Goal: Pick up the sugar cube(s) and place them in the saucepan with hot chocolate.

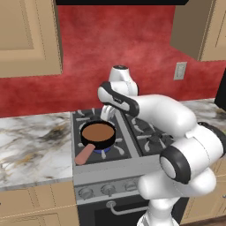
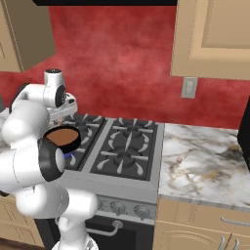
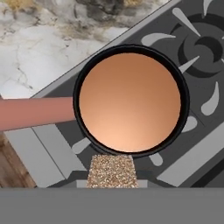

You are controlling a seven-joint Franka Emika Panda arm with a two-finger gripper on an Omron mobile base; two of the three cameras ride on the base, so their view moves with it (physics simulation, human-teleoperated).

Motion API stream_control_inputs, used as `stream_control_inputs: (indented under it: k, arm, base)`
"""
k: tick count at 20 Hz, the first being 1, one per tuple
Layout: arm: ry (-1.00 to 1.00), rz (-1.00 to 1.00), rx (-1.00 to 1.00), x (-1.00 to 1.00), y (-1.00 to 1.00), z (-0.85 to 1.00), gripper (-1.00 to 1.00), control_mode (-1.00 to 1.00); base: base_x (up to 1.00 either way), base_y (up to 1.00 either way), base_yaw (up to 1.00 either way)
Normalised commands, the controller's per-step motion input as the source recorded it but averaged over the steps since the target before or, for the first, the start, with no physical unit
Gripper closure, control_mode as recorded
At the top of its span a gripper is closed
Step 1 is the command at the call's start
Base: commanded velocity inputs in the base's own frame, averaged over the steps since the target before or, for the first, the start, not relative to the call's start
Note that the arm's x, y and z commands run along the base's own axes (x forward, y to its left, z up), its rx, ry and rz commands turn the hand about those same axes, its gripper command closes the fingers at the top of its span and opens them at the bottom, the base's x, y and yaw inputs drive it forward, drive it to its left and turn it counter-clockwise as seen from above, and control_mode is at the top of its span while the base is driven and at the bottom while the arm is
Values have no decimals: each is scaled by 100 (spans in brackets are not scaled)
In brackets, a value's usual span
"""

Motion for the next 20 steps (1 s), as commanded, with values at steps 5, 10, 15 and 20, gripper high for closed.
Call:
stream_control_inputs:
  k: [5,10,15,20]
  arm:
    - [2,0,0,34,0,0,100,-100]
    - [4,0,0,51,1,0,100,-100]
    - [5,0,0,36,25,0,100,-100]
    - [4,0,0,27,32,0,100,-100]
  base:
    - [0,0,0]
    - [0,0,0]
    - [0,0,0]
    - [0,0,0]
